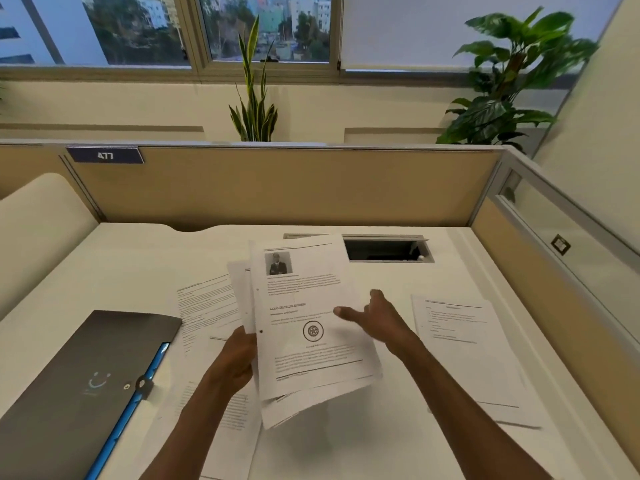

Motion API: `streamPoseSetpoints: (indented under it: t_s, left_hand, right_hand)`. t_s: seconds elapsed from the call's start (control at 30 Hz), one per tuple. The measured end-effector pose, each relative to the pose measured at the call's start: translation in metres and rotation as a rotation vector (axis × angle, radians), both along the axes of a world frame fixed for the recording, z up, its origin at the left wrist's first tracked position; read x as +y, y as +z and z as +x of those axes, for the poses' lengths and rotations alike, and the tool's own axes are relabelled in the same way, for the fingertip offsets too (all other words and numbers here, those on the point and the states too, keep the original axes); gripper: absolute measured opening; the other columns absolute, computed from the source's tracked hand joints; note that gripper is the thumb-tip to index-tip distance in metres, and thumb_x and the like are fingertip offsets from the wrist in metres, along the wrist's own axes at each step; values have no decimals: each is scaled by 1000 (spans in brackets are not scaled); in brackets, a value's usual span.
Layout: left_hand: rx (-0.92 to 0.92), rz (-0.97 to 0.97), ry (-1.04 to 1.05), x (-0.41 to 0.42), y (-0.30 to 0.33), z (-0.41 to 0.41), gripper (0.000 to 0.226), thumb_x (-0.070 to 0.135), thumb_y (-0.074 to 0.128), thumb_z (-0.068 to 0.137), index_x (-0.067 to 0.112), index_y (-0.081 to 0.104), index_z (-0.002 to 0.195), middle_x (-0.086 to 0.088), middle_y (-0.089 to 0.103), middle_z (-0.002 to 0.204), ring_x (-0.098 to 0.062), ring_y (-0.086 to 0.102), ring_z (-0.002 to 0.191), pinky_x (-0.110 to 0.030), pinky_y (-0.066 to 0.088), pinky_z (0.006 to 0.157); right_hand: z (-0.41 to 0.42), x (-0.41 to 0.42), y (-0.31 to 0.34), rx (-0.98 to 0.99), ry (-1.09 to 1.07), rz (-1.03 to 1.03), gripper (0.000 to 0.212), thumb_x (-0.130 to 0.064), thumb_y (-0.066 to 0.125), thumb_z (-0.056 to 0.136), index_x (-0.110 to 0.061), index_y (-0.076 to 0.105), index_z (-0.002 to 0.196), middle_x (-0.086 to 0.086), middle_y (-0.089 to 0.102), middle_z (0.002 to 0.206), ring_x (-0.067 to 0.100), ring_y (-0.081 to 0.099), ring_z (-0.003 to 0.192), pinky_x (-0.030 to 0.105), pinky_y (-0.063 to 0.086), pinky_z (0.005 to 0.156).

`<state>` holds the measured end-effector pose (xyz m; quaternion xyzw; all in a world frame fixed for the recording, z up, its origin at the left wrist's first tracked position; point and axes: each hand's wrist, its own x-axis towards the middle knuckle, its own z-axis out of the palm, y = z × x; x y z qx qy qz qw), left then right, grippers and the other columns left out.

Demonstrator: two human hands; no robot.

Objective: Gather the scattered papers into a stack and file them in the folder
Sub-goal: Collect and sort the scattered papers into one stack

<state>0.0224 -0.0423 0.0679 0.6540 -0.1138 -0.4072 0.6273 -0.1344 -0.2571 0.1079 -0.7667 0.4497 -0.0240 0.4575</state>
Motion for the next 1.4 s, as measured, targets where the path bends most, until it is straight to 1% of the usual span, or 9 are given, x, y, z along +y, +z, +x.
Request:
streamPoseSetpoints:
  t_s: [0.1, 0.2, 0.3, 0.53, 0.67, 0.9, 1.1, 1.23, 1.4]
  left_hand:
    - [6, -56, -7, -5, 3, -9, 21, 17, 64, 94, 7, 70, 111, -22, 72, 113, -36, 73, 97, -50, 59, 81]
    - [30, -116, 92, -14, 15, -19, 50, 58, 46, 96, 20, 70, 118, -13, 73, 116, -34, 70, 105, -56, 54, 90]
    - [-112, -216, 58, -21, 30, -23, 60, 71, 50, 85, 28, 68, 121, -5, 73, 117, -29, 71, 106, -49, 60, 82]
    - [-326, -253, 111, -26, 36, -30, 31, 32, 82, 75, 39, 74, 105, 8, 77, 106, -13, 74, 92, -27, 60, 65]
    - [-343, -162, 55, -18, 13, -35, 45, 38, 87, 65, 30, 73, 107, 2, 77, 103, -17, 74, 92, -38, 62, 73]
    - [-447, 7, 73, -19, -17, -48, 14, 27, 69, 91, 31, 69, 104, 15, 75, 89, -15, 73, 92, -16, 56, 63]
    - [-495, -7, 206, -23, 13, -23, 29, 26, 64, 94, 10, 69, 118, -6, 75, 105, -25, 72, 93, -42, 60, 78]
    - [-537, -51, 304, -11, 42, 5, 23, 26, 65, 94, 13, 69, 112, -4, 73, 104, -22, 70, 89, -35, 57, 73]
    - [-596, -80, 365, 18, 63, 35, 15, 25, 62, 96, 21, 65, 109, 0, 70, 108, -24, 68, 93, -43, 57, 78]
  right_hand:
    - [-9, -1, 0, -293, -109, 216, 59, -33, 81, 73, -17, 53, 123, 3, 63, 127, 18, 66, 95, 28, 54, 72]
    - [-15, 5, -3, -422, -167, 106, 24, -19, 74, 82, -18, 64, 104, 5, 72, 109, 16, 70, 84, 27, 57, 66]
    - [-19, 13, 1, -534, -174, 22, 25, -20, 70, 85, -18, 64, 109, 0, 71, 103, 16, 68, 88, 24, 55, 67]
    - [-29, 19, -3, -635, -75, -45, 20, -23, 66, 89, -13, 61, 105, 4, 70, 100, 28, 66, 94, 44, 60, 76]
    - [-39, 30, -32, -617, -122, 78, 28, -15, 74, 82, -32, 64, 102, -7, 71, 99, 16, 67, 95, 23, 56, 71]
    - [-38, 38, -66, -455, -177, 63, 32, -8, 75, 76, -21, 62, 102, -5, 70, 96, 17, 65, 91, 28, 55, 75]
    - [-26, 48, -89, -211, -366, -89, 29, -5, 70, 79, -9, 60, 105, 6, 65, 98, 26, 63, 94, 31, 49, 79]
    - [-11, 83, -108, -189, -65, -244, 23, -10, 66, 83, -7, 63, 106, 6, 68, 100, 26, 64, 96, 29, 46, 82]
    - [38, 126, -117, -3, 583, -449, 59, -40, 55, 91, -20, 36, 144, 1, 39, 149, 21, 33, 137, 37, 32, 108]
